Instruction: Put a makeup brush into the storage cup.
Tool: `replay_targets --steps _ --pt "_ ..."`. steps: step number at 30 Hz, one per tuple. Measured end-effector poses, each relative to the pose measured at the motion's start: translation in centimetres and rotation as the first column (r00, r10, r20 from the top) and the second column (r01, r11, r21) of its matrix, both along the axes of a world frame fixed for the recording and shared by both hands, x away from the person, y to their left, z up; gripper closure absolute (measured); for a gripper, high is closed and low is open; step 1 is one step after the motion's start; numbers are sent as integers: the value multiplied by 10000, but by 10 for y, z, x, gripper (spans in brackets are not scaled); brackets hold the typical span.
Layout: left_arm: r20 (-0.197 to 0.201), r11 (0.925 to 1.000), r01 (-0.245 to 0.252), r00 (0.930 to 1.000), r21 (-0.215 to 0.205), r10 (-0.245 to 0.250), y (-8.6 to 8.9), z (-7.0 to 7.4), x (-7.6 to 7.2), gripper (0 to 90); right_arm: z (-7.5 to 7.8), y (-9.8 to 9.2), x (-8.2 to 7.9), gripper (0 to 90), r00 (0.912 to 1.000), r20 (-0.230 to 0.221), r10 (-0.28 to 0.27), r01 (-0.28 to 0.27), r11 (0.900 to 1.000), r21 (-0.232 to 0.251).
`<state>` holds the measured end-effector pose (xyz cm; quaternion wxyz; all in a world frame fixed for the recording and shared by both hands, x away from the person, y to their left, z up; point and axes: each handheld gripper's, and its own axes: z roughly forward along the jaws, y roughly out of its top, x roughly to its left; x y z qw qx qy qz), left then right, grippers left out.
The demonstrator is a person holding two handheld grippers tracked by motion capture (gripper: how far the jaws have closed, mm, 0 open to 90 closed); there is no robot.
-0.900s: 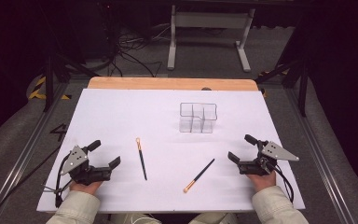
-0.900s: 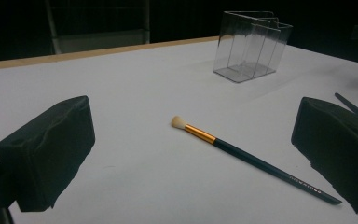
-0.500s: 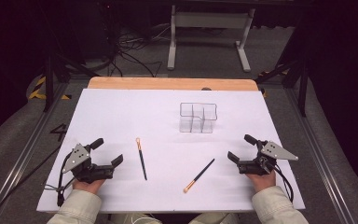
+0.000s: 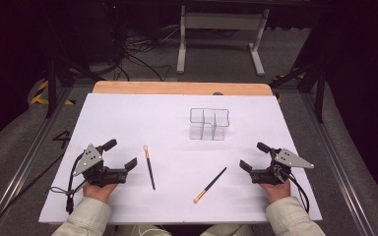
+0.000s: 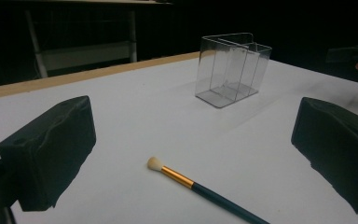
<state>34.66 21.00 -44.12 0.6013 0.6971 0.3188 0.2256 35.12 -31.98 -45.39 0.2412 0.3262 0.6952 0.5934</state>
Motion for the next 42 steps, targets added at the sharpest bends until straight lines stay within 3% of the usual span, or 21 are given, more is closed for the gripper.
replay_targets --steps 8,14,16,19,23,25,27,31,34,35,42 --pt "-23 9995 317 9995 76 -317 -13 5 6 4 0 0 0 2 10000 -61 15 -15 10000 29" --pt "-253 9980 624 9977 121 -621 -24 8 10 4 0 0 0 2 9999 -128 33 -32 10000 69" --pt "-274 9977 597 9979 317 -588 -27 9 10 4 0 0 1 2 9999 -139 41 -39 10000 92" --pt "-770 9960 654 9952 611 -607 -32 13 11 5 0 0 1 2 9999 -156 53 -51 9999 96" --pt "-1186 9898 1108 9879 899 -999 -38 20 12 27 -1 0 1 2 9998 -183 53 -51 9999 105" --pt "-1257 9880 949 9889 1221 -794 -42 24 12 28 -1 0 1 2 9998 -197 46 -43 9999 122" --pt "-1590 9838 741 9861 1634 -479 -45 28 13 39 -1 0 1 2 9998 -212 49 -46 9999 137" --pt "-2256 9700 301 9739 2414 259 -46 36 17 64 -1 0 1 2 9996 -255 73 -69 9998 162" --pt "-2998 9686 210 9524 2477 560 -43 39 23 65 -1 0 1 2 9996 -285 88 -82 9998 196" --pt "-2998 9686 210 9524 2477 560 -43 39 23 65 -1 0 1 2 9996 -285 88 -82 9998 196" --pt "-4063 9548 275 9083 2960 998 -40 39 35 65 -1 0 1 1 9995 -296 105 -99 9998 200"
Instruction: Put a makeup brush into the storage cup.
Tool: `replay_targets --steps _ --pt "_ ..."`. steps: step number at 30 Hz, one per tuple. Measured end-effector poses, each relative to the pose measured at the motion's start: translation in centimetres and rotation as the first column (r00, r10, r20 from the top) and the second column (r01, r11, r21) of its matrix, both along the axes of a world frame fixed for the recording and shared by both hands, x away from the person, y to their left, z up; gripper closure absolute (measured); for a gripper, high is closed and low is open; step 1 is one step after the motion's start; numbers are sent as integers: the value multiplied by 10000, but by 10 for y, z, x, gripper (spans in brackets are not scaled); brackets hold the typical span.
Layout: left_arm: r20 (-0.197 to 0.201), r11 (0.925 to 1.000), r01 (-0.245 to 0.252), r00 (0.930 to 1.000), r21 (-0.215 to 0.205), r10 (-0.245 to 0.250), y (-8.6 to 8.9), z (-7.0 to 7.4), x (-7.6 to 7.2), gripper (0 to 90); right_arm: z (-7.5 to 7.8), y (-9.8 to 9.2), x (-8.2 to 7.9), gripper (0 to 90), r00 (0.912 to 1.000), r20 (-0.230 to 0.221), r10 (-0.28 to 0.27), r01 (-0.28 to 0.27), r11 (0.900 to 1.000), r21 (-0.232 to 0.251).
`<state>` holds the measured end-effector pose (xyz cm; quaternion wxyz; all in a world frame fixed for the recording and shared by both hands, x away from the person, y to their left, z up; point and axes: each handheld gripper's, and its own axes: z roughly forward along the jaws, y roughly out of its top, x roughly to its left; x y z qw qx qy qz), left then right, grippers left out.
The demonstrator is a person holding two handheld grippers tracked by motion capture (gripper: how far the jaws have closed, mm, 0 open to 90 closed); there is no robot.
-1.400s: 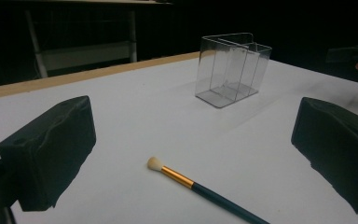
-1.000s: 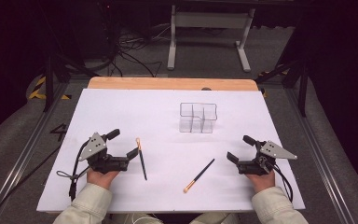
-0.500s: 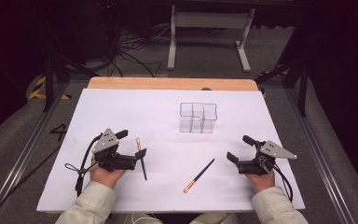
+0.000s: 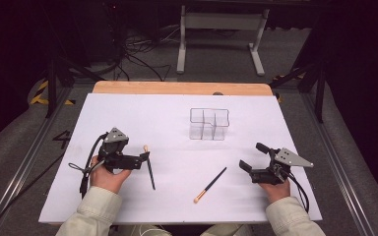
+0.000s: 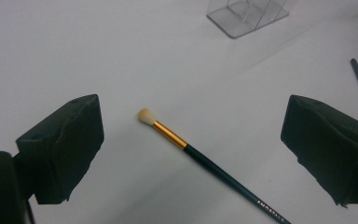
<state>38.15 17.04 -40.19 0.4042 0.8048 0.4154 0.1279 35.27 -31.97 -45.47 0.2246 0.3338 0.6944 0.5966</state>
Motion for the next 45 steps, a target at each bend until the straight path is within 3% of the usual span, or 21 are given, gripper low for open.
replay_targets --steps 6,9,19,26,33,37,41,45 --pt "-1045 9951 -356 9935 924 452 -6 -2 7 96 0 0 0 2 10000 -14 16 -16 10000 13" --pt "-1354 9955 -368 9896 868 484 -8 -3 9 95 0 0 0 2 10000 -32 26 -26 10000 12" --pt "-1870 9960 -162 9818 883 326 -13 -2 14 99 0 1 0 2 9999 -14 146 -146 9999 60" --pt "-2341 9941 -276 9708 1048 516 -17 -6 19 97 0 1 0 2 9998 -38 183 -183 9998 63" --pt "-2608 9861 -374 9621 1617 792 -25 -13 26 98 0 2 -1 2 9998 -2 218 -218 9998 45" --pt "-2980 9894 -136 9529 1443 566 -26 -18 30 101 0 1 0 2 9999 -47 163 -163 9999 38" --pt "-3210 9882 -109 9452 1526 600 -28 -23 34 101 1 1 0 2 9997 -57 250 -250 9996 126" --pt "-3247 9846 -119 9433 1746 690 -31 -26 35 106 1 1 0 2 9997 -75 248 -246 9995 179"
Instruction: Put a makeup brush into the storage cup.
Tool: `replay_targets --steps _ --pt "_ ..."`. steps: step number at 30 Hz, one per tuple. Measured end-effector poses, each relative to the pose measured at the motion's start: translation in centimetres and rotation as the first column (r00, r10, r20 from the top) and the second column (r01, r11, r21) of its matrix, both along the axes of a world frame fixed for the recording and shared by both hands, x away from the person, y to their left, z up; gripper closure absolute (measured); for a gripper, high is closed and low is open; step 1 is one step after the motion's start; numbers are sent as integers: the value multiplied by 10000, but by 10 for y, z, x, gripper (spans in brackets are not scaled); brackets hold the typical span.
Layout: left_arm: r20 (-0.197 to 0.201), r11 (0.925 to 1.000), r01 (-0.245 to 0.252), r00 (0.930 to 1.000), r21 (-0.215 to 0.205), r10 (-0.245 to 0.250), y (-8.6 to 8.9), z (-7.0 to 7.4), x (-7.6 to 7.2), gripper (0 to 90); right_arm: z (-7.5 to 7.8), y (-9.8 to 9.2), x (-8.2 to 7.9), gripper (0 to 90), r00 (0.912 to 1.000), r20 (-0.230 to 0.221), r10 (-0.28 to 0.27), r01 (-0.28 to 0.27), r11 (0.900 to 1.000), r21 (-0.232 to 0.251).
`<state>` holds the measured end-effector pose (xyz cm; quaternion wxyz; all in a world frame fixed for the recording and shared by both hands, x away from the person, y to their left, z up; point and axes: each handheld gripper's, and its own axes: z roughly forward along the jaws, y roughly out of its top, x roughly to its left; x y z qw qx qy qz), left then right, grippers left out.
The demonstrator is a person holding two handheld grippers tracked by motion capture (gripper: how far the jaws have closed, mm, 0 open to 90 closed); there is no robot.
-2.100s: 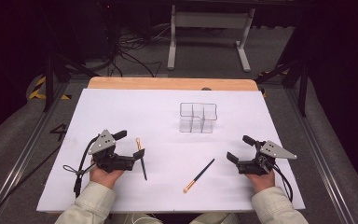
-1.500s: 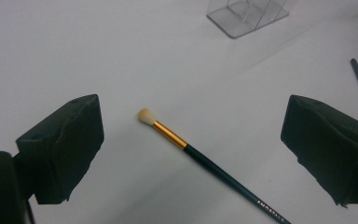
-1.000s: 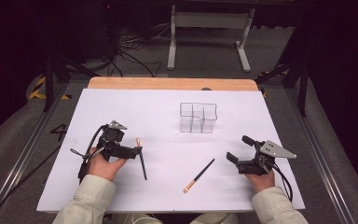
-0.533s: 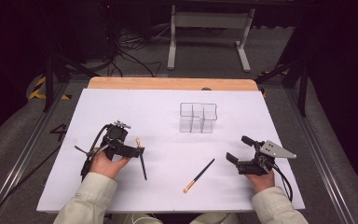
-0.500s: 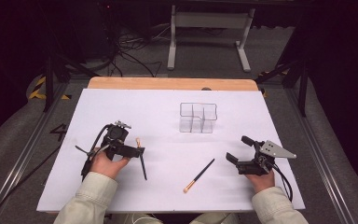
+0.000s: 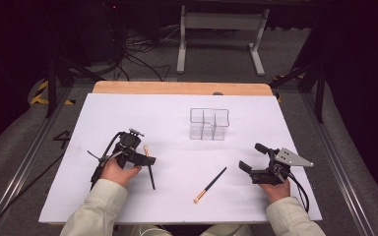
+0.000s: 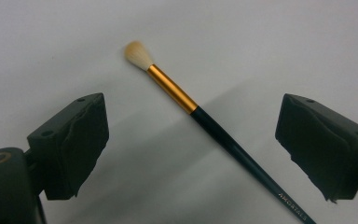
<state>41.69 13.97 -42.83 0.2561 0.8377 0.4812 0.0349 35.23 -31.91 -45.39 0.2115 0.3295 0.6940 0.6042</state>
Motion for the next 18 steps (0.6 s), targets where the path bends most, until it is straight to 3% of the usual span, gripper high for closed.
replay_targets --steps 6,18 --pt "-92 9997 -76 9999 234 79 -2 -4 1 140 0 0 0 1 10000 -34 13 -13 10000 34" --pt "-379 9994 302 9988 186 -295 -5 -8 2 166 0 -1 1 2 9999 -157 19 -16 9999 139"
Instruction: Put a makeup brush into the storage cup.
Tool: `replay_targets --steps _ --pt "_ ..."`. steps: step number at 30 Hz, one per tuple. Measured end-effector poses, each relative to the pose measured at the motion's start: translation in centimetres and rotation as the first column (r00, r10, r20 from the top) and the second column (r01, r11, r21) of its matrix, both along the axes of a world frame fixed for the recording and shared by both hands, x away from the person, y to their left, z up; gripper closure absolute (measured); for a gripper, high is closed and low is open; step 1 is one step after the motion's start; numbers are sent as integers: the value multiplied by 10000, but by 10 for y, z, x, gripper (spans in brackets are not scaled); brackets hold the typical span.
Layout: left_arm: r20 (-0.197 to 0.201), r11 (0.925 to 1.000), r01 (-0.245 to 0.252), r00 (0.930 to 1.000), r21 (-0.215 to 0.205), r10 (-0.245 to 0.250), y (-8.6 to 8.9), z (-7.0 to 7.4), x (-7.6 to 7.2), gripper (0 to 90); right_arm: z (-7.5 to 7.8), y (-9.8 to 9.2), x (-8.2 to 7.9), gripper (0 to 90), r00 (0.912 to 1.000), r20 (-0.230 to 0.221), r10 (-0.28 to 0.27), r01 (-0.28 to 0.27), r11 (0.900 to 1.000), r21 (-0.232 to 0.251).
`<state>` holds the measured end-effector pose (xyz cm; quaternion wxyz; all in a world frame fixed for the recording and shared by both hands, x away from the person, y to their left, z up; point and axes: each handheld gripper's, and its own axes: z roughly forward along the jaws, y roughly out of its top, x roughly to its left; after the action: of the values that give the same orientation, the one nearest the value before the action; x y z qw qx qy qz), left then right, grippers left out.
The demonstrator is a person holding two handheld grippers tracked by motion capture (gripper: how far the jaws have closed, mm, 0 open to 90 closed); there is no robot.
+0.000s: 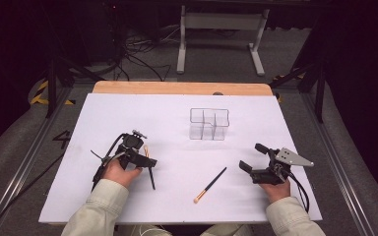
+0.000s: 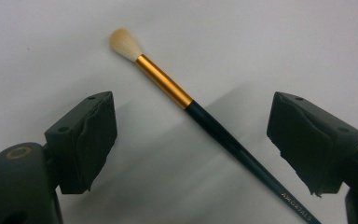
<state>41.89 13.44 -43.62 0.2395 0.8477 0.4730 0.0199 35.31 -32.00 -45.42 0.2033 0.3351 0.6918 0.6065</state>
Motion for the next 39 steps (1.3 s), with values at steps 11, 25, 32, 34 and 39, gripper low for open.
replay_targets --steps 11,25,32,34,39 --pt "-101 9999 81 9999 151 -80 -3 -2 -1 205 -1 0 1 2 10000 -25 -37 37 10000 -72" --pt "-93 9961 11 10000 882 -2 -10 1 -5 316 -1 1 1 2 10000 -42 -67 67 9999 -138" --pt "310 9844 -65 9995 1761 11 -20 0 -11 352 -1 0 1 2 9998 -128 -162 160 9998 -129" --pt "277 9840 -80 9996 1781 31 -19 0 -11 358 -1 0 1 3 9998 -127 -142 140 9998 -139" --pt "233 9848 -165 9996 1731 126 -19 1 -12 372 -2 1 1 2 9998 -123 -159 157 9997 -207"
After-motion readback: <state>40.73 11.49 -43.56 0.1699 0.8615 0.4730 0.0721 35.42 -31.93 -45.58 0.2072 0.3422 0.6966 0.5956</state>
